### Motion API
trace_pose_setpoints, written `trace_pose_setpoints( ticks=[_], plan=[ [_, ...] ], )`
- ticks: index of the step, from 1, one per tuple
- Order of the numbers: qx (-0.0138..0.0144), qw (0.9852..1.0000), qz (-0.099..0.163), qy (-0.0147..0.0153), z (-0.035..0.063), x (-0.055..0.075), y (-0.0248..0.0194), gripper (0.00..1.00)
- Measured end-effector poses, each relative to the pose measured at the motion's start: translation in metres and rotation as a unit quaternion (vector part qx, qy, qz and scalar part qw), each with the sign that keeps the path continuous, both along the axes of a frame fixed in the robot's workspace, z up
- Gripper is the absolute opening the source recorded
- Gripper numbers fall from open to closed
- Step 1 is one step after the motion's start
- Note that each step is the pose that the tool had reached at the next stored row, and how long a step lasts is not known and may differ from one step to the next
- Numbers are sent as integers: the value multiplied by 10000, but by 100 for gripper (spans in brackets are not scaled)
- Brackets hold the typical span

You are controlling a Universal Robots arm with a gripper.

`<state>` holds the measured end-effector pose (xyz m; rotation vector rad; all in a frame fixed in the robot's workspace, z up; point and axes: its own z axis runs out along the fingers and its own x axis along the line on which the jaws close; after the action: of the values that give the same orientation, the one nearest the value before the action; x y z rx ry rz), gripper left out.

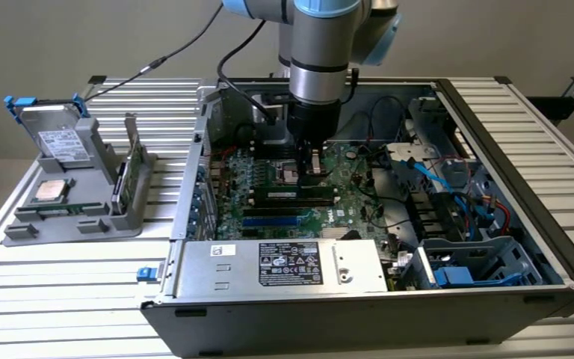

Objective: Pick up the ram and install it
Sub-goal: 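Insert the ram into the slot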

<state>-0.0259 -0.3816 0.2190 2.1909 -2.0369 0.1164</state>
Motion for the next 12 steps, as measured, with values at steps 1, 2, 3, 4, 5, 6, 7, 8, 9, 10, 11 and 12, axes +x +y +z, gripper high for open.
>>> trace_pose_setpoints(
  ticks=[1,2,3,4,5,6,7,8,9,10,11,12],
  plan=[
    [0,10000,2,2,0,0,0,14],
    [0,10000,5,3,0,0,0,14],
    [-1,10000,8,4,0,0,0,14],
    [-2,10000,11,4,0,1,0,14],
    [-5,10000,14,5,-1,1,0,14],
    [-7,10000,18,6,-1,1,0,14],
    [-10,10000,21,7,-1,1,0,14],
    [-13,10000,24,8,-2,1,0,14],
    [-17,10000,27,10,-2,1,0,14],
    [-21,10000,30,11,-2,1,0,14],
    [-25,10000,33,11,-3,1,0,14],
    [-29,10000,36,12,-3,1,0,14]
  ],
)
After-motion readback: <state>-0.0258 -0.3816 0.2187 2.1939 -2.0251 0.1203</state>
